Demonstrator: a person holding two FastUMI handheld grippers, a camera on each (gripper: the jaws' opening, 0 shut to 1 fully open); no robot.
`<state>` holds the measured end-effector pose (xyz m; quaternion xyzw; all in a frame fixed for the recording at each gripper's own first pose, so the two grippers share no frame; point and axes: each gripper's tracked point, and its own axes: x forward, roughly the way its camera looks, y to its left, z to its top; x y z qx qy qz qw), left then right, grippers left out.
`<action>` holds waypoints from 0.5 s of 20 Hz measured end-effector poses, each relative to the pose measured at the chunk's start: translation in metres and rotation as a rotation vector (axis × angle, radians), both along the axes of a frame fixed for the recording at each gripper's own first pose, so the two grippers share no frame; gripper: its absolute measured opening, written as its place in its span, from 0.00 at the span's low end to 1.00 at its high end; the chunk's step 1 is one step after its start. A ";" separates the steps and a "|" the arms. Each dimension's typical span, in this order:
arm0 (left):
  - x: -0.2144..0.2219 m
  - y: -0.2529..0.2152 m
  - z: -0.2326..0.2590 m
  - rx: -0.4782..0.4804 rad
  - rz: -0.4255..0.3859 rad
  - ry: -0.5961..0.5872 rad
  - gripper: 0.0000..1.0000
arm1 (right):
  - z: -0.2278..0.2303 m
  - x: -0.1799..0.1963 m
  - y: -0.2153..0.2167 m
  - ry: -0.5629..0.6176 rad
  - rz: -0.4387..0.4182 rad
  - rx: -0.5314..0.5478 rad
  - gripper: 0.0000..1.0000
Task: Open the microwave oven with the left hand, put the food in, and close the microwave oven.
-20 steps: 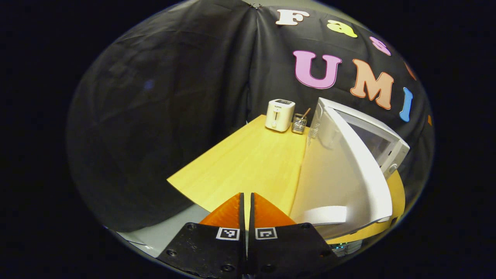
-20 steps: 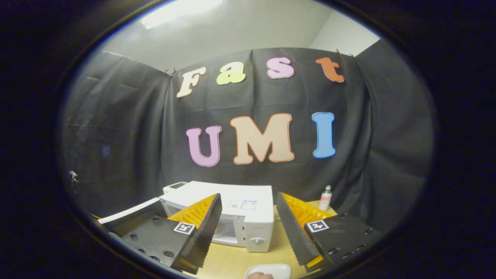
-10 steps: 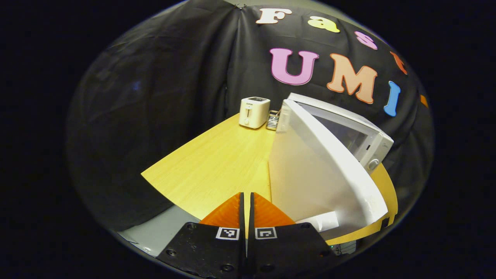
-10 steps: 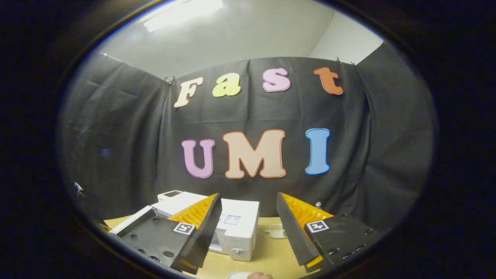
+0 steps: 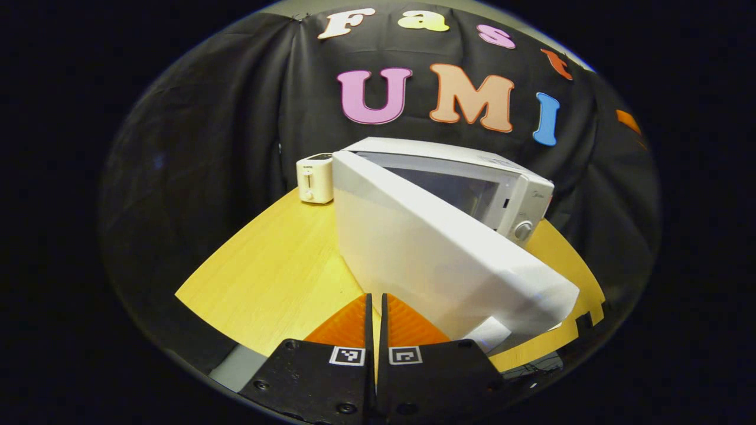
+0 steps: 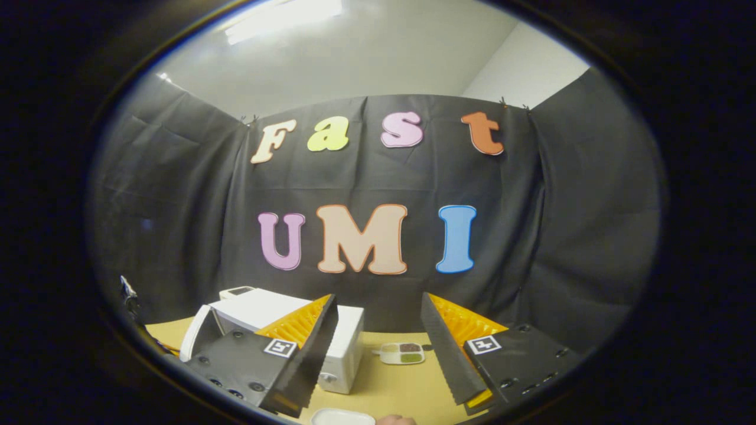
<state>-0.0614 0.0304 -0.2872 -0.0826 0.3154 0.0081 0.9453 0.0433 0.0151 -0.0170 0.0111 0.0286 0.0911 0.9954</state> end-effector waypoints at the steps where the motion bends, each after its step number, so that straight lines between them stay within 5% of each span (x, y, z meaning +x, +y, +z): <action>1: 0.006 -0.007 -0.001 0.005 -0.015 0.004 0.00 | 0.001 -0.002 -0.005 -0.003 -0.002 -0.001 0.84; 10: 0.065 -0.071 0.012 -0.010 -0.139 -0.031 0.02 | 0.013 -0.013 -0.039 -0.013 -0.051 0.009 0.84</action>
